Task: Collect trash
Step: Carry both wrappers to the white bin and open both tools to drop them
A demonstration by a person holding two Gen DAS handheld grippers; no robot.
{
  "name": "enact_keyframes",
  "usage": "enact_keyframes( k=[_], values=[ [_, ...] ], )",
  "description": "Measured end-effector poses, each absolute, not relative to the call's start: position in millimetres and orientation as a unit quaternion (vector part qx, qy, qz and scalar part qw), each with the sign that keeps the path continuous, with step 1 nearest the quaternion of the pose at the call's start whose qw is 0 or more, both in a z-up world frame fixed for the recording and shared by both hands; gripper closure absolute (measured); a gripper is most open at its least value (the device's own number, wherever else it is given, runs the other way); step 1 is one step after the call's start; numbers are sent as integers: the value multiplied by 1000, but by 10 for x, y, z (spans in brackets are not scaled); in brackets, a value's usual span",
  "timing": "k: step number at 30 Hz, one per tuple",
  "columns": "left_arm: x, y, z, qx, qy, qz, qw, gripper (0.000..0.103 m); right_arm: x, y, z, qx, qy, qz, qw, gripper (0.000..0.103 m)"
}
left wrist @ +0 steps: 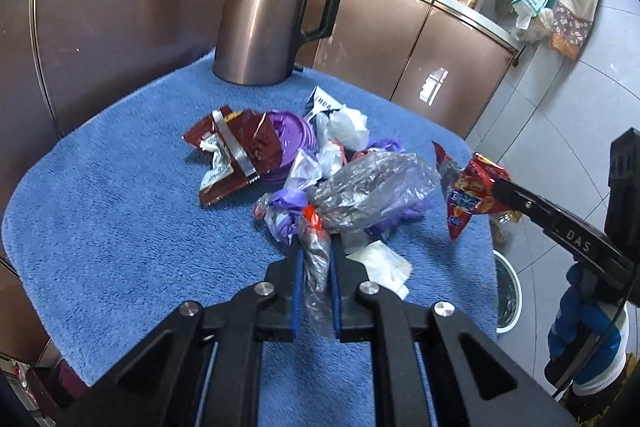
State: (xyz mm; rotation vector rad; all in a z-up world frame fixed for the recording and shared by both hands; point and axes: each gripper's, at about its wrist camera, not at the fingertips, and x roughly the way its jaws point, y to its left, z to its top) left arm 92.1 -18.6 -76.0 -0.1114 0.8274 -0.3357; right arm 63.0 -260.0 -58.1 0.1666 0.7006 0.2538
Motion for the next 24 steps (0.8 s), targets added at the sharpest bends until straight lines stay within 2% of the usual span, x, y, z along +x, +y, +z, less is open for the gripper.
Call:
enact_keyframes(
  k=[10, 16, 24],
  values=[
    [720, -594, -471, -19, 380, -198, 903, 93, 187, -2967, -401, 108, 302, 95, 942, 97],
    [735, -1435, -422, 39, 385, -267, 883, 93, -178, -3621, -469, 131, 293, 11, 947, 97],
    [784, -2754, -672, 97, 422, -361, 826, 93, -646, -4704, -862, 177, 307, -135, 925, 97]
  ],
)
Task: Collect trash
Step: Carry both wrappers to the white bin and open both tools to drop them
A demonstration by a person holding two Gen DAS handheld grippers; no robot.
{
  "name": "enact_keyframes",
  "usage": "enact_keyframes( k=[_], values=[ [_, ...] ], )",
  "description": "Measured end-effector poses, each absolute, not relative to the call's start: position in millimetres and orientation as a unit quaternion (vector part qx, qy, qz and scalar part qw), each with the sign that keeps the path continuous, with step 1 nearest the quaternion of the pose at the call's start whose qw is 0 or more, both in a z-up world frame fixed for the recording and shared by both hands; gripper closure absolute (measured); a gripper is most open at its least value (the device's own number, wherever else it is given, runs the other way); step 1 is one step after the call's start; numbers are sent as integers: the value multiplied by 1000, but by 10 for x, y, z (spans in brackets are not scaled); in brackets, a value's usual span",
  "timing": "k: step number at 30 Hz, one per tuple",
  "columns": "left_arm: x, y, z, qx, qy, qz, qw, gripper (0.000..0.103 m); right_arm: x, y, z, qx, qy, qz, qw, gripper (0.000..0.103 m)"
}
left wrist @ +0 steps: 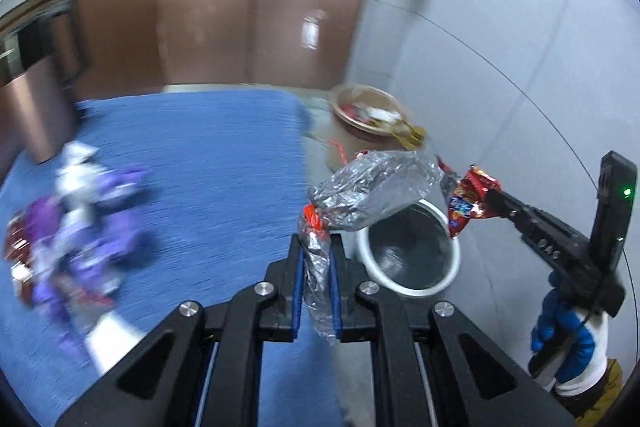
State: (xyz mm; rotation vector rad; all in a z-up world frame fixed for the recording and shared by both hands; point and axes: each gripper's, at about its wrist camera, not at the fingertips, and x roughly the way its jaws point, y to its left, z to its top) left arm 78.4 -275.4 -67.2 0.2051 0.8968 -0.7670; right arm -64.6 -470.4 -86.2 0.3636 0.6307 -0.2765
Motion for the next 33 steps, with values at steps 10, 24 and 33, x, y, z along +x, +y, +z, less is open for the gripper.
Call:
enact_keyframes(
  k=[10, 24, 33],
  values=[
    [906, -4192, -1079, 109, 471, -428, 764, 92, -682, -5347, -1457, 199, 345, -214, 892, 96],
    [1037, -4575, -1349, 46, 521, -457, 719, 55, -875, -5628, -1737, 204, 372, -278, 862, 64],
    [885, -3808, -872, 62, 439, -419, 792, 55, -806, -5244, -1336, 178, 342, -246, 889, 60]
  ],
)
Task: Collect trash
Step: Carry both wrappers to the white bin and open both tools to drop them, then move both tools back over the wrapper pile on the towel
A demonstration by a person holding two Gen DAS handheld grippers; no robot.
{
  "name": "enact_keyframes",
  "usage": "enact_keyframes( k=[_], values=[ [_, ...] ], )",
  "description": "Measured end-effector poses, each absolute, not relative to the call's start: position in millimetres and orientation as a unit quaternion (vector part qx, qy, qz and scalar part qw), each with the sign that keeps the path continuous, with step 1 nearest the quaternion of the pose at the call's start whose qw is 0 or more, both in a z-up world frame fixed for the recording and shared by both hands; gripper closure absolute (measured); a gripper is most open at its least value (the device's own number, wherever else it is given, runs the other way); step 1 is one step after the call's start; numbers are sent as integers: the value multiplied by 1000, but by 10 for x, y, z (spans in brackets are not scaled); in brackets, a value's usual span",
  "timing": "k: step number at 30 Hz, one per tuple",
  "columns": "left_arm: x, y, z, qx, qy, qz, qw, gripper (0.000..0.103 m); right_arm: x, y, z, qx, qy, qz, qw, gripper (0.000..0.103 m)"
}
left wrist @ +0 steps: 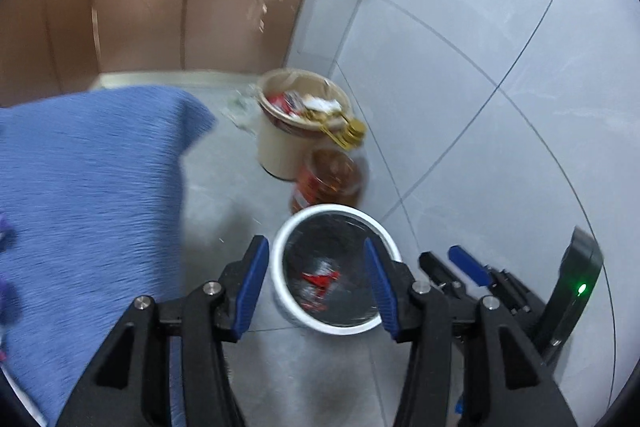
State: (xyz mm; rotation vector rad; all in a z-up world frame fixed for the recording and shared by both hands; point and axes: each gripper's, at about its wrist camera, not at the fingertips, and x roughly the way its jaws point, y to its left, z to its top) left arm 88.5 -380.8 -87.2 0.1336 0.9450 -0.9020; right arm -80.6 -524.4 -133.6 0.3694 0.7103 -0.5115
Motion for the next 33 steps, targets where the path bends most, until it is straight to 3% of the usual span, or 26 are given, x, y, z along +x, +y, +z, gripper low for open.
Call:
enact_keyframes(
  k=[17, 24, 33],
  values=[
    [893, -1409, -275, 0, 353, -258, 900, 55, -655, -4006, -171, 118, 249, -117, 954, 53],
    [799, -723, -189, -21, 325, -207, 923, 48, -542, -3621, 20, 100, 242, -70, 963, 49],
    [852, 9, -297, -54, 324, -163, 930, 48, -337, -3276, 164, 98, 243, -24, 965, 47]
  ],
)
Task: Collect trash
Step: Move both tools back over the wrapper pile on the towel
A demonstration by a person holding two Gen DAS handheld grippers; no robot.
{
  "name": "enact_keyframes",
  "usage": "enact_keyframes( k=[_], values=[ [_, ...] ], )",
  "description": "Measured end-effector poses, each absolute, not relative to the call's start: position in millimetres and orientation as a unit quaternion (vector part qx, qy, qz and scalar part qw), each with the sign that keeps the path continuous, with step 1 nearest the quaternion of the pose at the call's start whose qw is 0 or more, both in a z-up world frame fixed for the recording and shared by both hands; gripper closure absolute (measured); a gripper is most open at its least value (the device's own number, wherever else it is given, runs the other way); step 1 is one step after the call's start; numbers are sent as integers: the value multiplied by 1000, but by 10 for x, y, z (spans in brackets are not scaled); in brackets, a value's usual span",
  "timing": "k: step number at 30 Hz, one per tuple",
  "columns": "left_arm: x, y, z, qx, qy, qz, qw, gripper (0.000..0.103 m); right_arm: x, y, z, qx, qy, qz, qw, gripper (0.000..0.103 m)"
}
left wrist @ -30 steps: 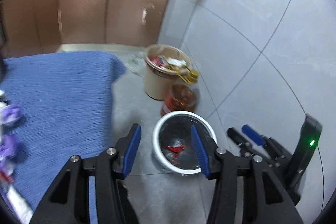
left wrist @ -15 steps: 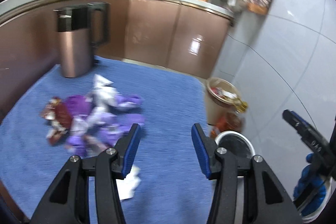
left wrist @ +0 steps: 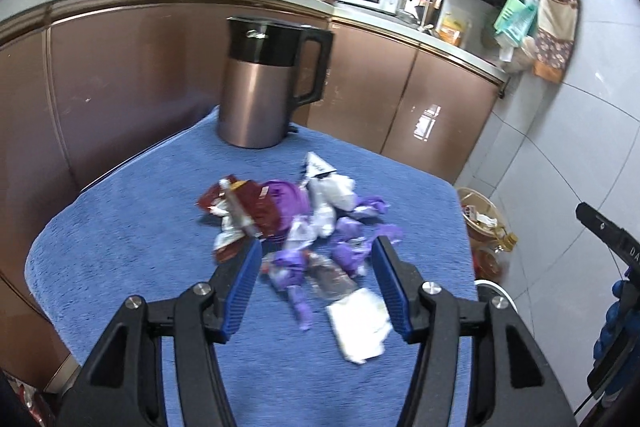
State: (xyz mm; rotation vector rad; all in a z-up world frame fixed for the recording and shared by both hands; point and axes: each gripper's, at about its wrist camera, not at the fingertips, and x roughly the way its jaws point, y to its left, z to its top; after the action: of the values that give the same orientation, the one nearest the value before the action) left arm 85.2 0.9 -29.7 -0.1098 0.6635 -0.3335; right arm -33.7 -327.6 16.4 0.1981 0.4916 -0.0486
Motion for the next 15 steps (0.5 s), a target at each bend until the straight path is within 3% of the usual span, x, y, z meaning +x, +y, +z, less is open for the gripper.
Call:
enact_keyframes(
  k=[15],
  values=[
    [1403, -60, -1050, -61, 416, -177, 890, 48, 607, -2779, -464, 101, 340, 80, 931, 47]
  ],
)
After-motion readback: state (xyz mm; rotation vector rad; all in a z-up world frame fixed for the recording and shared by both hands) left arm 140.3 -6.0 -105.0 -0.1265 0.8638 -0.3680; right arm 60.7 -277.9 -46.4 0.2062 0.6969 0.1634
